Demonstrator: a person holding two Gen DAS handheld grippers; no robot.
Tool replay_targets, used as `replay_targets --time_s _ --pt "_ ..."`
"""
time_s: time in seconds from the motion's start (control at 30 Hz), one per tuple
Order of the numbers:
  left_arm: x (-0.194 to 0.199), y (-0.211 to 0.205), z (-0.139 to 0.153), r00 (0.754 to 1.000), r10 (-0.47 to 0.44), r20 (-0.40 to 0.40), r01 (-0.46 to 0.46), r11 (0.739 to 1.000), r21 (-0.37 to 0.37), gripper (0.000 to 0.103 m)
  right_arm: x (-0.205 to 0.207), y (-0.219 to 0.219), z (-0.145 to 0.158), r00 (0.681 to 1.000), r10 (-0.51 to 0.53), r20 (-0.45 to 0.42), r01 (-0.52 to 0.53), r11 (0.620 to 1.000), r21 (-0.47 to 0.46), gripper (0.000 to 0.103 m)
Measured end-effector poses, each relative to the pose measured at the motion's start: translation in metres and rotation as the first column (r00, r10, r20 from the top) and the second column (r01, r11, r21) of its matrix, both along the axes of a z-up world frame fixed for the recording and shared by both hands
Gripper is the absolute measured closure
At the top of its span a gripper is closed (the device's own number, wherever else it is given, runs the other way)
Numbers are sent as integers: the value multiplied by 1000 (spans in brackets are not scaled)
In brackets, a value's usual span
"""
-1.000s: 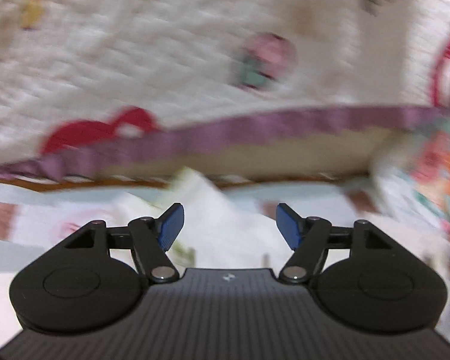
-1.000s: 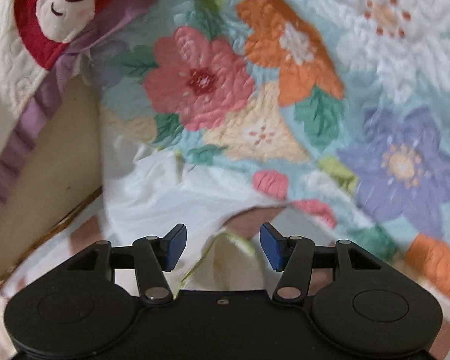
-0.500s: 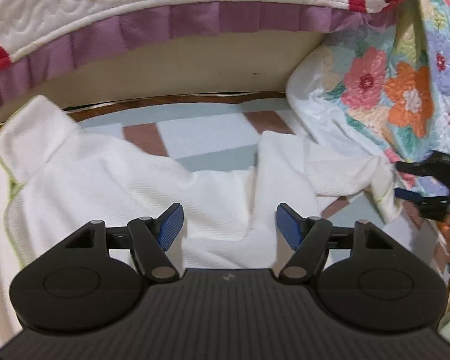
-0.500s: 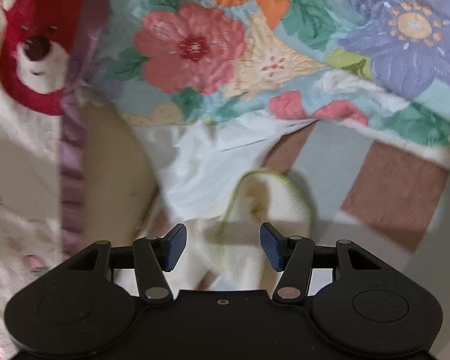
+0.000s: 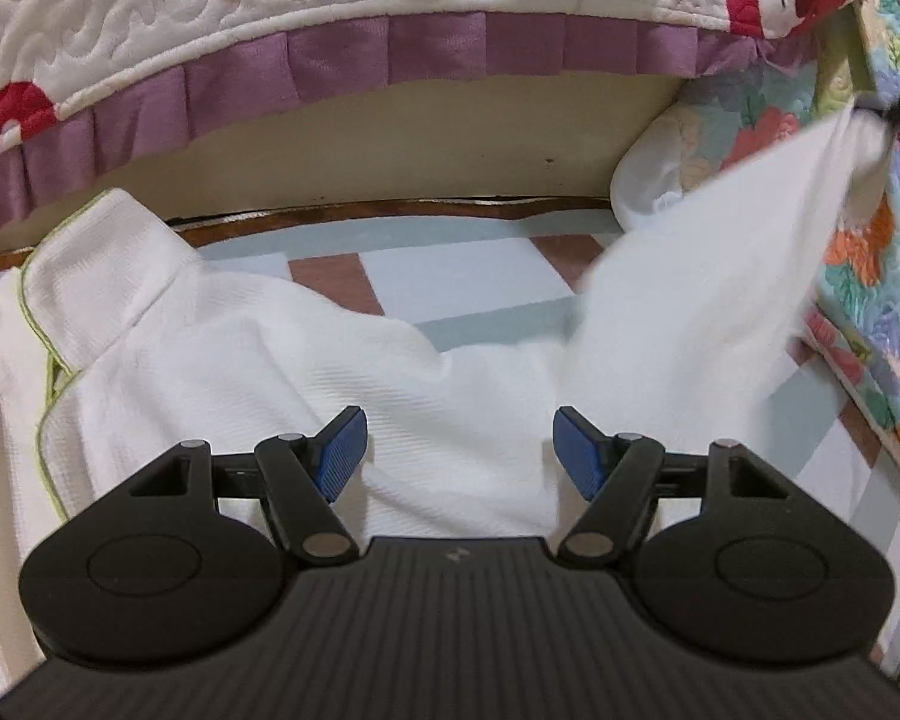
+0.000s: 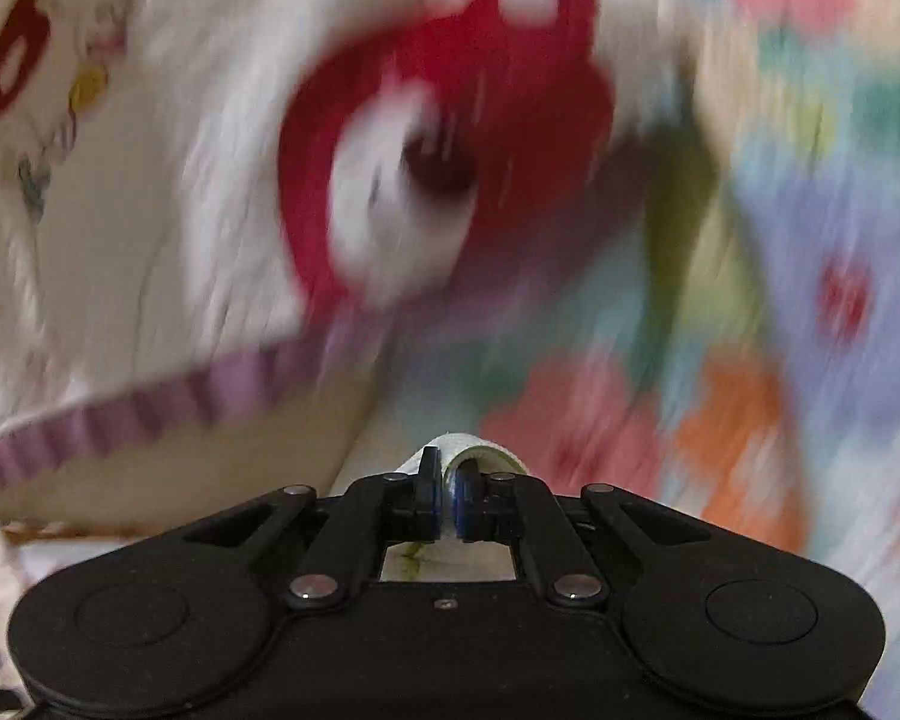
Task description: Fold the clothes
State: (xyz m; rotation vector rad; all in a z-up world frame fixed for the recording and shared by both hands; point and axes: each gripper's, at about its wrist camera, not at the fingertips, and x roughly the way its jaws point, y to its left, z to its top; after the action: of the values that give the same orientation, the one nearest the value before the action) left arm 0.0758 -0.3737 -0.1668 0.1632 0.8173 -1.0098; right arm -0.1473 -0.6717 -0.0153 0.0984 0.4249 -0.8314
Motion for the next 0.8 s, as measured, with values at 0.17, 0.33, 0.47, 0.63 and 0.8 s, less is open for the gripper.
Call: replay_targets --time_s 0.17,0.33,0.47,0.63,0.8 --pt "-1 2 -2 1000 -19 18 19 1000 23 35 -13 -37 28 990 -89 -106 73 986 -152 97" --pt "1 1 -14 1000 -20 18 19 997 73 35 -18 -68 20 968 -153 -198 117 976 -183 98" --pt "3 4 -23 1000 -16 25 14 995 99 35 -14 -84 -13 940 -172 -294 126 977 -169 99" --pt "-1 -1 -20 996 -58 67 47 986 157 35 -13 -109 -55 911 -168 -376 172 985 -24 99" --pt "-1 -1 -18 997 -56 56 47 987 153 35 -28 -132 -68 912 -207 -354 263 957 118 97"
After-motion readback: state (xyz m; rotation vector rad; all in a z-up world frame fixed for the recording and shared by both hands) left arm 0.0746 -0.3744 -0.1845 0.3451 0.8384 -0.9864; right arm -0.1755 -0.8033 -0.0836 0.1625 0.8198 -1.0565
